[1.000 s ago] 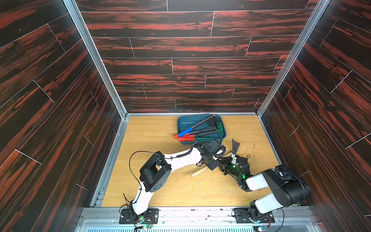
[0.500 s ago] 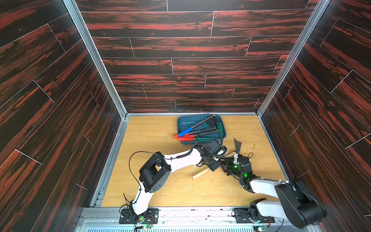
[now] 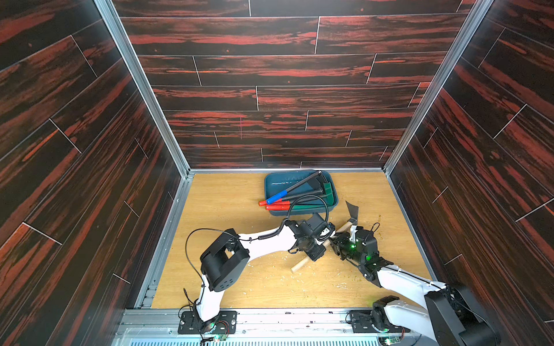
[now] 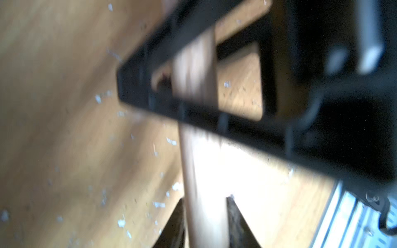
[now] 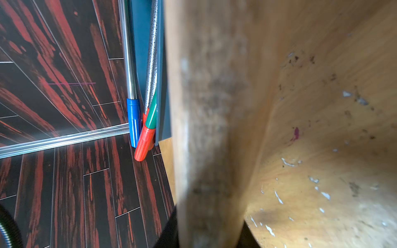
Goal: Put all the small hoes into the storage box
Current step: Pick up the hoe from the center of the board, then place the hoe in the storage box.
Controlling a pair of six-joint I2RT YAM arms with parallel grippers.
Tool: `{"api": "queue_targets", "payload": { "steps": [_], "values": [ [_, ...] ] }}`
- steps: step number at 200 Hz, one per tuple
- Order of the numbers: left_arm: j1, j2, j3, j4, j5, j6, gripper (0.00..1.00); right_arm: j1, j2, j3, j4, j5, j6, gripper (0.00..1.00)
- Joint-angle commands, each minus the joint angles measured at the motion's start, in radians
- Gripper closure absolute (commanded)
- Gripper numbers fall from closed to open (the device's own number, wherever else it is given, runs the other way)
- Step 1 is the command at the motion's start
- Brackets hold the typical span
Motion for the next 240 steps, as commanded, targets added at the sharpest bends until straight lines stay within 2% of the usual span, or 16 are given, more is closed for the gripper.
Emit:
{"api": "queue_targets", "payload": {
  "steps": [1, 29, 80, 127, 142, 172, 208, 240],
  "values": [
    [-0.001, -0.069, -0.023, 0.006, 0.001, -0.021, 0.67, 0.011, -0.039, 0.033, 0.006, 0.027, -0.052, 0.86],
    [-0.001, -0.068, -0.023, 0.006, -0.001, -0.027, 0.71, 0.014, -0.036, 0.041, 0.0, 0.024, -0.057, 0.87],
    [-0.001, -0.059, 0.004, -0.024, -0.016, -0.02, 1.0, 0.019, -0.058, 0.048, -0.025, 0.032, -0.072, 0.87],
    [-0.001, -0.089, 0.025, -0.069, -0.06, 0.015, 1.0, 0.019, -0.076, 0.055, -0.023, 0.013, -0.091, 0.81],
    [0.0, -0.104, 0.036, -0.084, -0.074, 0.029, 1.0, 0.019, -0.081, 0.059, -0.025, 0.008, -0.098, 0.74],
    [-0.001, -0.128, 0.065, -0.114, -0.097, 0.065, 1.0, 0.019, -0.091, 0.062, -0.017, -0.004, -0.107, 0.65],
    [-0.001, -0.146, 0.104, -0.177, -0.115, 0.105, 1.0, 0.019, -0.108, 0.062, -0.005, -0.011, -0.113, 0.6],
    [-0.001, -0.157, 0.128, -0.197, -0.129, 0.118, 1.0, 0.018, -0.118, 0.063, 0.003, -0.012, -0.112, 0.59]
  ]
}}
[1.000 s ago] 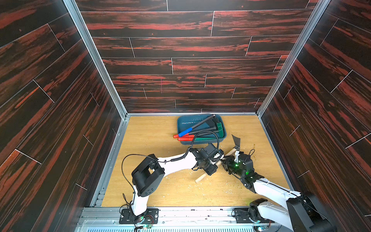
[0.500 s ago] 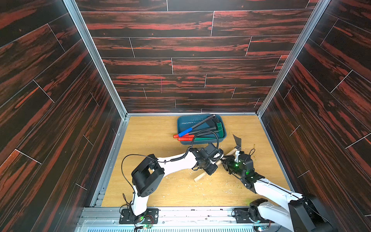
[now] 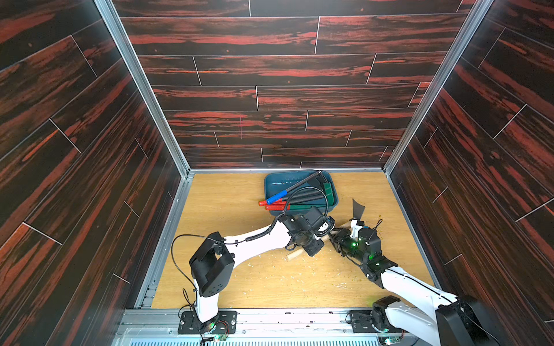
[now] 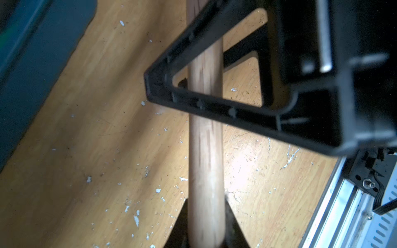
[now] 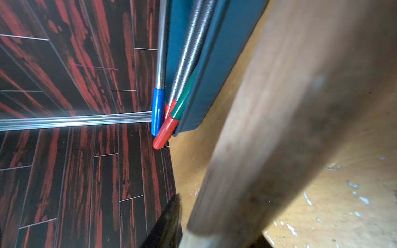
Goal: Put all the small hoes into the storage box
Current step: Place the hoe in the storage box.
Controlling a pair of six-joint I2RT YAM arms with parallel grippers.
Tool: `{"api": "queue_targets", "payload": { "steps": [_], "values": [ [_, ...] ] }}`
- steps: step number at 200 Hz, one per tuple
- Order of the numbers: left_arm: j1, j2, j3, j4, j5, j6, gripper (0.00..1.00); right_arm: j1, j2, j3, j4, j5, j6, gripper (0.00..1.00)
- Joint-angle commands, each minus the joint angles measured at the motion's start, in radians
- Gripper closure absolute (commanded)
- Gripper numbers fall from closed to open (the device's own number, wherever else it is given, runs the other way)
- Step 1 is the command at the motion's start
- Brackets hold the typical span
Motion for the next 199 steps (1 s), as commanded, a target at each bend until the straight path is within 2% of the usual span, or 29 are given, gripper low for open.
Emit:
{"api": "queue_targets", "payload": {
  "steps": [1, 112, 145, 199],
  "values": [
    [0.003, -0.072, 0.046, -0.049, -0.027, 0.043, 1.0, 0.004, -0.021, 0.028, 0.046, -0.001, -0.042, 0.59],
    [0.005, -0.097, 0.063, -0.059, -0.099, 0.076, 1.0, 0.004, -0.062, 0.03, 0.001, -0.015, -0.063, 0.38],
    [0.012, -0.125, 0.09, -0.069, -0.146, 0.101, 1.0, 0.003, -0.142, 0.033, -0.102, 0.005, -0.107, 0.34],
    [0.054, -0.122, 0.123, -0.098, -0.133, 0.135, 1.0, -0.008, -0.307, 0.017, -0.271, 0.055, -0.155, 0.28]
  ]
}}
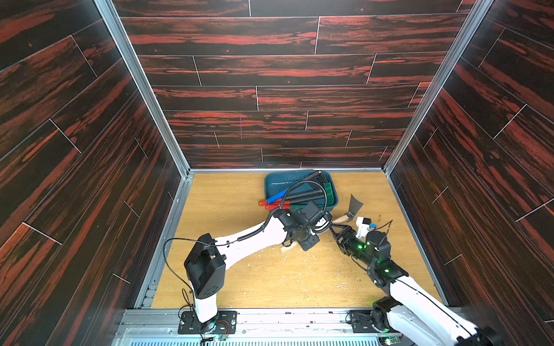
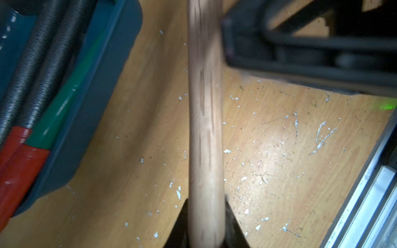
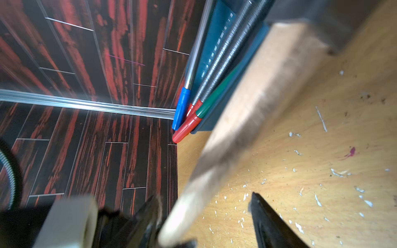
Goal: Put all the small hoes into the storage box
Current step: Place the hoe in the storage box.
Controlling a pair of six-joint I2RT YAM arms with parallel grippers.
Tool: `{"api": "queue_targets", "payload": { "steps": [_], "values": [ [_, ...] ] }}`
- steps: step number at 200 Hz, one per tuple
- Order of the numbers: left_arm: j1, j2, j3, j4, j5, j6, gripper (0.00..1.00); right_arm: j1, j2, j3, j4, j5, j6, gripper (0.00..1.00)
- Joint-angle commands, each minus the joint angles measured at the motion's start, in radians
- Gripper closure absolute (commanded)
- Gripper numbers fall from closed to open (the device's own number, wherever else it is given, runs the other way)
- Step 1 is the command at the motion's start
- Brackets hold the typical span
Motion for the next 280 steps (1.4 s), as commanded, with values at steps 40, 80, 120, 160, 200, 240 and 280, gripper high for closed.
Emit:
{"api": "queue_targets", "payload": {
  "steps": [40, 80, 120, 160, 200, 240, 280],
  "values": [
    [0.071, -0.079, 0.066, 0.006, 0.011, 0.058, 1.0, -0.019, -0.146, 0.022, -0.208, 0.048, -0.069, 0.27],
    [0.138, -0.067, 0.112, -0.022, 0.051, 0.091, 1.0, -0.044, -0.236, 0.019, -0.314, 0.04, -0.108, 0.26],
    [0.214, -0.011, 0.186, -0.075, 0.115, 0.115, 1.0, -0.069, -0.314, 0.02, -0.422, 0.029, -0.135, 0.26],
    [0.29, 0.053, 0.286, -0.124, 0.21, 0.126, 1.0, -0.104, -0.338, 0.034, -0.481, 0.01, -0.162, 0.26],
    [0.33, 0.123, 0.401, -0.198, 0.273, 0.143, 1.0, -0.128, -0.342, 0.063, -0.525, -0.001, -0.195, 0.26],
    [0.378, 0.204, 0.516, -0.271, 0.403, 0.115, 1.0, -0.156, -0.35, 0.077, -0.562, -0.015, -0.216, 0.26],
    [0.406, 0.29, 0.626, -0.347, 0.489, 0.095, 1.0, -0.162, -0.362, 0.076, -0.583, -0.014, -0.218, 0.26]
  ]
}}
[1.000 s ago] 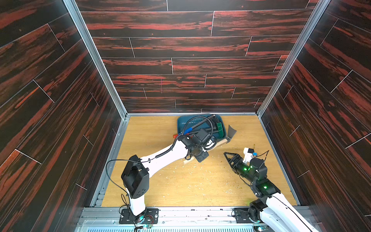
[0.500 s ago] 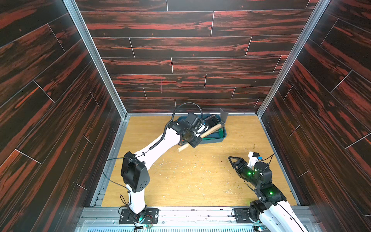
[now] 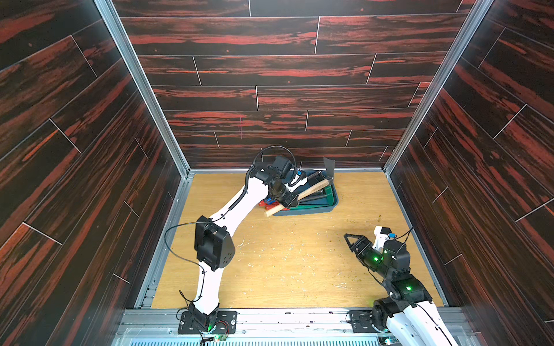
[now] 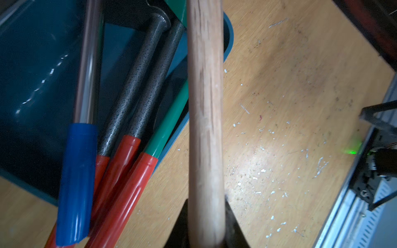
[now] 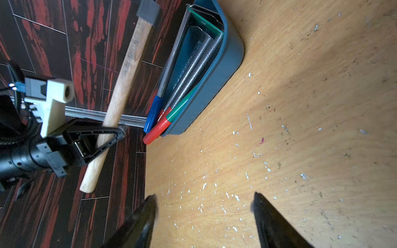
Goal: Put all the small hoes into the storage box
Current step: Place the hoe in the storage box.
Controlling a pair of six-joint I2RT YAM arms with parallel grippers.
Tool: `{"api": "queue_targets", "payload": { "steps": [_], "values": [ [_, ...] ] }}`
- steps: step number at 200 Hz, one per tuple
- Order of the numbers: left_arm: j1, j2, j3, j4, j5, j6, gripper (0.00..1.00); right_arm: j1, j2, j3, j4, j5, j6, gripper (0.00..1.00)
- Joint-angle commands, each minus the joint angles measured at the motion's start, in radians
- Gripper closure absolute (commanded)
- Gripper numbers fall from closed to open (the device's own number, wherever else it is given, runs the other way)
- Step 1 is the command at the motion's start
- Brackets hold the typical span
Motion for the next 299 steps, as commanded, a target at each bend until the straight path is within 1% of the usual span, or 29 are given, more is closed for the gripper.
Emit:
{"api": "queue_targets", "payload": {
  "steps": [1, 33, 94, 138, 199, 299],
  "values": [
    [0.017, 0.021, 0.088, -0.044, 0.115, -0.01, 1.0, -0.009, -0.014, 0.025, -0.035, -0.01, -0.02, 0.26],
    [0.034, 0.088, 0.19, -0.118, 0.177, -0.016, 1.0, -0.012, -0.023, 0.027, -0.048, -0.009, -0.025, 0.26],
    [0.061, 0.179, 0.318, -0.225, 0.195, -0.03, 1.0, -0.016, -0.028, 0.022, -0.053, -0.014, -0.029, 0.26],
    [0.085, 0.244, 0.397, -0.283, 0.245, -0.041, 1.0, -0.019, -0.029, 0.02, -0.058, -0.014, -0.03, 0.26],
    [0.096, 0.298, 0.426, -0.293, 0.295, -0.061, 1.0, -0.023, -0.028, 0.017, -0.058, -0.014, -0.031, 0.26],
    [0.097, 0.344, 0.409, -0.301, 0.377, -0.074, 1.0, -0.024, -0.027, 0.005, -0.047, -0.02, -0.027, 0.26]
  ]
}}
